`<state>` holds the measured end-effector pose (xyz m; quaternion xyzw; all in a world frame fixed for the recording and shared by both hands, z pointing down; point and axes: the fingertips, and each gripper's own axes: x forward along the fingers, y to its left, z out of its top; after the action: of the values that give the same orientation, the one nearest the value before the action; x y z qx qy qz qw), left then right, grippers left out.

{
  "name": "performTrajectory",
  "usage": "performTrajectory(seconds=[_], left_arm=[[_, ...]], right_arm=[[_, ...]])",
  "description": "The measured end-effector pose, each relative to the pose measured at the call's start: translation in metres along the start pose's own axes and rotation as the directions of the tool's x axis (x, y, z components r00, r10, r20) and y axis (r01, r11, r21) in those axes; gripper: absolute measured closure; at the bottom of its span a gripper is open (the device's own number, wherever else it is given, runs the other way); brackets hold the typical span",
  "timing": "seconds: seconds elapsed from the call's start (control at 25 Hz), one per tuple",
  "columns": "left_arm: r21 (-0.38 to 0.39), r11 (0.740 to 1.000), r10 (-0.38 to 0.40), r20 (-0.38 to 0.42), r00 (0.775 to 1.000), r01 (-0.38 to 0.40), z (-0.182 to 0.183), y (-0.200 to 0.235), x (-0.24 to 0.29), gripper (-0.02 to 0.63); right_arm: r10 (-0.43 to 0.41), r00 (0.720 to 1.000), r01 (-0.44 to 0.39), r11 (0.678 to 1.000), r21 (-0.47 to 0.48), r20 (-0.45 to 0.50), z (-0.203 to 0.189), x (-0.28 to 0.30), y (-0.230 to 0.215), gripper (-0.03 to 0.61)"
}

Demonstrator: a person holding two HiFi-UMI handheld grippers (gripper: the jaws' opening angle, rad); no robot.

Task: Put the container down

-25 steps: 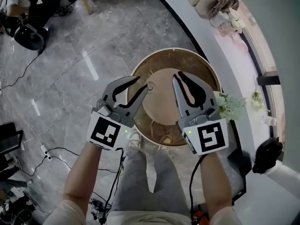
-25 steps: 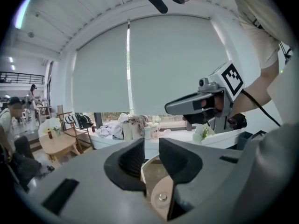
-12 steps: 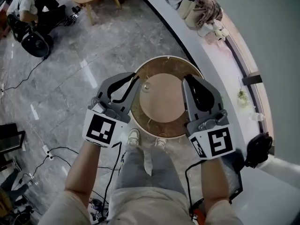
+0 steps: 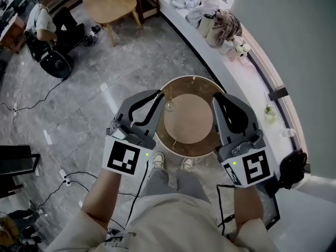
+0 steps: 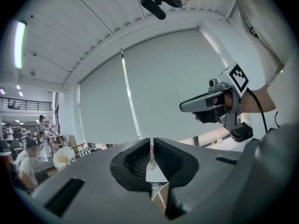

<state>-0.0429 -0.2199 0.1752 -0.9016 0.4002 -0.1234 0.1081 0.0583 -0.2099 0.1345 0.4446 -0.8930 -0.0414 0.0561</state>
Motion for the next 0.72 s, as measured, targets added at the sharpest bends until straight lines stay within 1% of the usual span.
performTrajectory(seconds=[0.08, 0.16, 0.24, 0.36, 0.44, 0.6, 0.64, 0.72], left_arm=[[-0.055, 0.999, 0.005, 0.039, 0.999, -0.003, 0.020, -0.002, -0.008, 0.584], [-0.097, 0.995, 0.011, 0.059, 0.998, -0.005, 0.035, -0.004, -0.016, 0.584], [-0.099, 0.995, 0.012, 0.060, 0.998, -0.006, 0.046, -0.006, -0.024, 0.584], [-0.131, 0.991, 0.012, 0.059, 0.998, -0.004, 0.062, -0.010, -0.036, 0.598], [-0.112, 0.994, 0.012, 0.072, 0.997, -0.004, 0.072, -0.017, -0.045, 0.601], [-0.068, 0.997, 0.023, 0.052, 0.998, -0.020, 0.080, -0.033, -0.060, 0.603], [-0.039, 0.999, 0.021, 0.044, 0.999, -0.019, 0.082, -0.036, -0.064, 0.603], [0.043, 0.999, 0.014, 0.024, 1.000, -0.015, 0.083, -0.043, -0.071, 0.603]], right_arm=[[0.006, 1.000, -0.005, 1.000, -0.016, 0.022, 0.020, -0.011, 0.003, 0.555], [0.012, 0.999, -0.012, 1.000, -0.026, 0.037, 0.036, -0.024, 0.006, 0.555], [0.021, 0.999, -0.020, 0.999, -0.037, 0.036, 0.048, -0.034, 0.010, 0.560], [0.020, 1.000, -0.019, 0.999, -0.038, 0.023, 0.060, -0.049, 0.015, 0.561], [0.016, 1.000, -0.015, 0.999, -0.033, 0.019, 0.065, -0.060, 0.016, 0.561], [0.013, 1.000, -0.013, 0.999, -0.033, 0.022, 0.072, -0.084, 0.018, 0.561], [0.010, 1.000, -0.010, 0.999, -0.031, 0.026, 0.074, -0.089, 0.017, 0.561], [0.008, 0.999, -0.007, 1.000, -0.029, 0.034, 0.078, -0.099, 0.018, 0.561]])
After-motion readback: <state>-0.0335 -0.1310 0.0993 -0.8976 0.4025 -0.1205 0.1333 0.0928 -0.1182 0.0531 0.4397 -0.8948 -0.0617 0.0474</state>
